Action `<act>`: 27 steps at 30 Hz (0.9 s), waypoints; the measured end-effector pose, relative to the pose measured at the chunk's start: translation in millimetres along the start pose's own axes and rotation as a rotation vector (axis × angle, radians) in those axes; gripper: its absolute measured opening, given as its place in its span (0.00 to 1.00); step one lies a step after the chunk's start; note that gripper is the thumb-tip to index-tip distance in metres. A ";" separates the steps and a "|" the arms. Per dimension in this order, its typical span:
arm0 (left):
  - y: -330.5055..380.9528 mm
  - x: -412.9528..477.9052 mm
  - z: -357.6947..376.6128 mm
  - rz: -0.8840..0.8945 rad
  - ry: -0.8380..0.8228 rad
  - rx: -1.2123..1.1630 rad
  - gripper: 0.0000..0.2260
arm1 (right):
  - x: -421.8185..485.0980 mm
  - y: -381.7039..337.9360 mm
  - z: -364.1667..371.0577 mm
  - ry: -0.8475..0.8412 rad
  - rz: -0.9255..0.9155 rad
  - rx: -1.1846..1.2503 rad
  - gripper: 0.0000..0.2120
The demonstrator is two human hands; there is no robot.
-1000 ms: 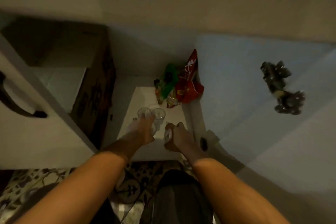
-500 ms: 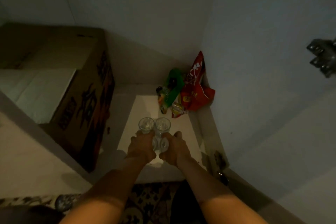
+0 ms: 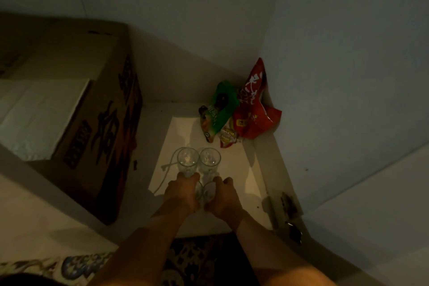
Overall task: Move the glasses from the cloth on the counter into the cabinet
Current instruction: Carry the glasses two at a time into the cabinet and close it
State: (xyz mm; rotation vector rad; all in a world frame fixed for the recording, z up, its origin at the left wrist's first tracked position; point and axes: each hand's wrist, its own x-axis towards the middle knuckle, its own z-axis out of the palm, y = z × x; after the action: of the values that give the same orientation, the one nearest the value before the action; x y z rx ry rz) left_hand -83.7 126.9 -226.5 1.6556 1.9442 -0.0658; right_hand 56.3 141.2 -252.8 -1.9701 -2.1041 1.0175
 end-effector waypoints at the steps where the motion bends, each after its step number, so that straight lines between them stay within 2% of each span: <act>1: -0.2 0.9 0.6 0.003 0.006 0.018 0.36 | 1.1 0.8 1.8 0.003 0.000 -0.010 0.34; 4: -3.5 3.9 4.2 0.003 0.030 0.035 0.37 | 5.4 1.8 8.0 0.042 -0.002 -0.010 0.35; 11: -13.8 10.1 9.6 -0.027 -0.036 -0.045 0.43 | 12.9 -3.8 12.3 0.061 -0.017 -0.017 0.37; 27: -15.7 29.5 5.1 -0.012 -0.015 -0.063 0.40 | 28.0 -2.5 -0.3 -0.003 -0.053 -0.029 0.41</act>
State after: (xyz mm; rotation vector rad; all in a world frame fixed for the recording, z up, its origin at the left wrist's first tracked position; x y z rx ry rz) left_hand -97.9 147.5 -249.1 1.5985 1.9252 -0.0214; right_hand 49.6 167.1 -261.6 -1.9159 -2.1725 0.9871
